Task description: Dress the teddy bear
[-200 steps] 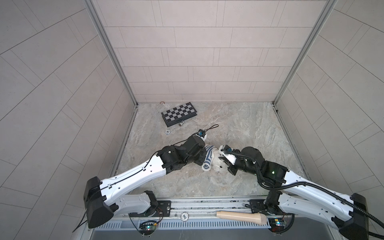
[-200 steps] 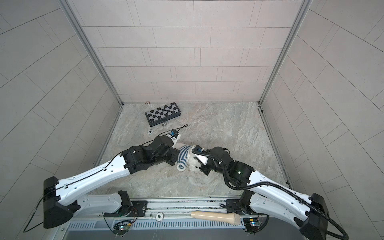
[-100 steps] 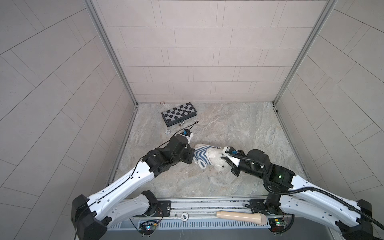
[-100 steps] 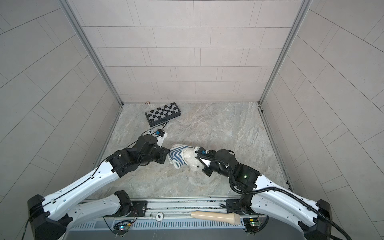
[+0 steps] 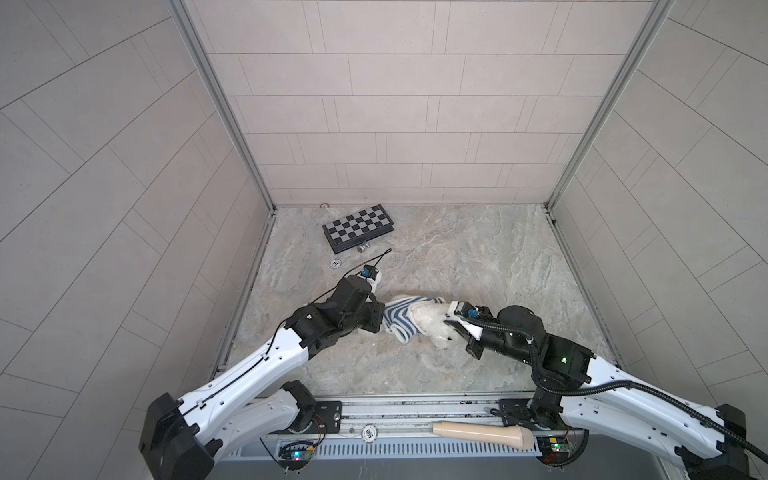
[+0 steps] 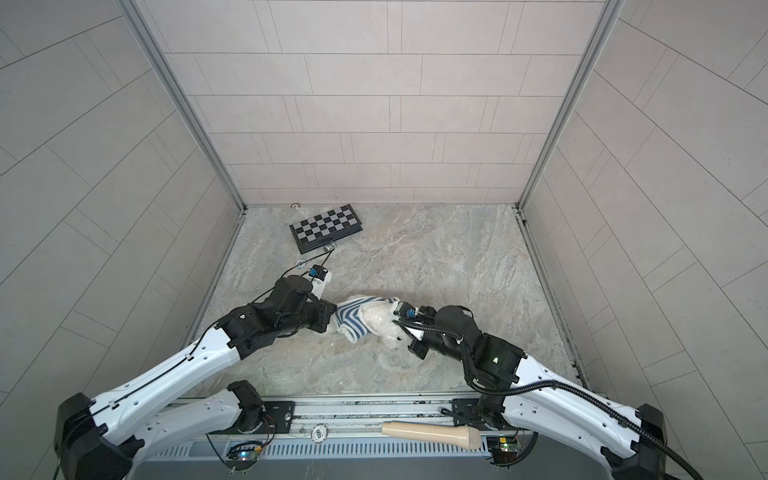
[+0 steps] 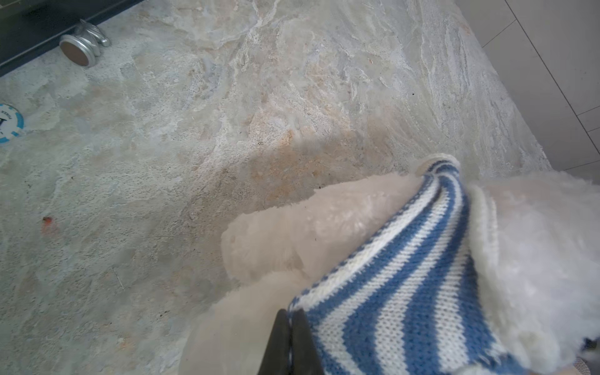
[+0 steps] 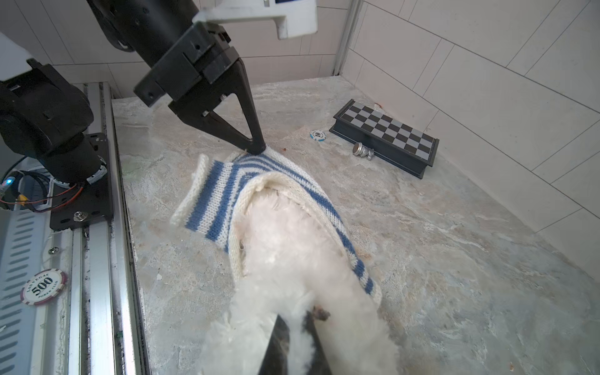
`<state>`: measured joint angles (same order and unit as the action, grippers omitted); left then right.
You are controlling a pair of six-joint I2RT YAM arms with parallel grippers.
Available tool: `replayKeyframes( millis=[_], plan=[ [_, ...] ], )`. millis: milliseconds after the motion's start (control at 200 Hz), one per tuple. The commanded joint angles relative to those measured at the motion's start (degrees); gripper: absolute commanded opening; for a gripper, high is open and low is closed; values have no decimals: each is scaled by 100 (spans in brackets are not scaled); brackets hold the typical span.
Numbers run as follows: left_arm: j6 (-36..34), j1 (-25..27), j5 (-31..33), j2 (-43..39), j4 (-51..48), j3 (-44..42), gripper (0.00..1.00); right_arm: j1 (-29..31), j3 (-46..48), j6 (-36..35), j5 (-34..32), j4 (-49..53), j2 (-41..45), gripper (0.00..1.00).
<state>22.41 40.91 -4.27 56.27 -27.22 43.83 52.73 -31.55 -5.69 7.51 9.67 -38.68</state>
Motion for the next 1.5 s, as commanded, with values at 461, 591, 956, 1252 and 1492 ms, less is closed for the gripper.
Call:
replayKeyframes(
  millis=[461, 591, 956, 1252, 1492],
  plan=[
    [-116, 130, -273, 123, 543, -199, 0, 63, -36, -241, 85, -631, 32, 0],
    [9, 189, -310, -43, 416, -189, 10, 62, -122, -403, -16, -607, -213, 0],
    [111, -112, -45, -562, -143, -135, 45, 45, -297, -1874, -52, -1887, -1402, 0],
    [-104, -276, 14, -407, -312, 79, 50, 148, 98, -2596, 282, -2131, -1791, 0],
    [-61, -267, -602, 362, 306, 131, 45, 298, 484, -2638, 278, -1702, -1676, 0]
  ],
)
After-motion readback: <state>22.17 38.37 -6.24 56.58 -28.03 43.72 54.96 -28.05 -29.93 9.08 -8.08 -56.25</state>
